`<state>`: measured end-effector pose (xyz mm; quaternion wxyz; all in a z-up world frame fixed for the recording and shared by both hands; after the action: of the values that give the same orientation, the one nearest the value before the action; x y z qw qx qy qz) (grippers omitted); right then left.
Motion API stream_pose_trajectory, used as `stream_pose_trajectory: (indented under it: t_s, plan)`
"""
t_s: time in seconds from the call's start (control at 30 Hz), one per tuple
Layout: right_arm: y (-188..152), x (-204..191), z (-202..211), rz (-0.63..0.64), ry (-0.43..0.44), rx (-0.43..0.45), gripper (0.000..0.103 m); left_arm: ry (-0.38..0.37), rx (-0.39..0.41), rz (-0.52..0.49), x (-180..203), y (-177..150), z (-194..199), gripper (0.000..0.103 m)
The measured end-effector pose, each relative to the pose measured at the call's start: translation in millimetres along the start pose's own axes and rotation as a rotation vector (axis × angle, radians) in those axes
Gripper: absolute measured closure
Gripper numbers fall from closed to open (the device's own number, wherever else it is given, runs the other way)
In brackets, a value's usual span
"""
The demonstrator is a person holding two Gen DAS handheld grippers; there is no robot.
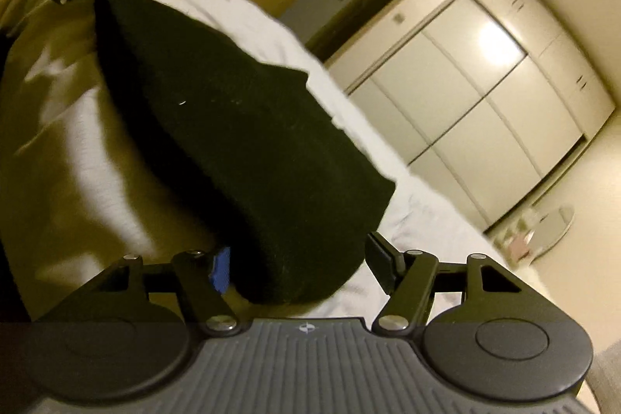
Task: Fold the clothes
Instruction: 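Grasp the garment's side edge with both grippers and lift it, then fold the lifted side over the garment's middle and open both grippers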
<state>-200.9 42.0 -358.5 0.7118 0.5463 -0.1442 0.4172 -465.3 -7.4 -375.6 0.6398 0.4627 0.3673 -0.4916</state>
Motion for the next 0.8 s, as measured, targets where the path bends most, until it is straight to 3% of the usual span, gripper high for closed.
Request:
stream_pose_trajectory:
  t_s: [0.23, 0.3, 0.43, 0.63, 0.8]
  plan:
    - [-27, -16, -17, 0.24, 0.071, 0.036, 0.038, -0.025, 0.05, -0.061, 15, -9, -13, 0.08]
    - [-28, -14, -19, 0.276, 0.089, 0.052, 0.045, -0.039, 0.059, -0.073, 16, -10, -19, 0.086]
    - [-23, -13, -32, 0.341, 0.145, 0.019, 0.091, -0.108, 0.054, -0.007, 2, -8, -24, 0.091]
    - [7, 31, -28, 0.082, 0.269, -0.062, 0.091, -0.141, 0.063, 0.156, -34, -1, -4, 0.093]
    - [24, 53, 1, 0.002, 0.302, -0.051, 0.091, -0.146, 0.056, 0.249, -42, 4, 36, 0.095]
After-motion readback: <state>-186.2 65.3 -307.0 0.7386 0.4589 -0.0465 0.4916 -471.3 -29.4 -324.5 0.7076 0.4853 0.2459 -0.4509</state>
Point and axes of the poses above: each gripper's, at about its wrist camera, not at the fingertips, and z roughly against the way its jaws point, x to its right, y to its top, the point moved 3 cm from there along -z, roughly the way its jaws point, and after that the axes turned 3 degrees about -z, right-handed, at the moved point
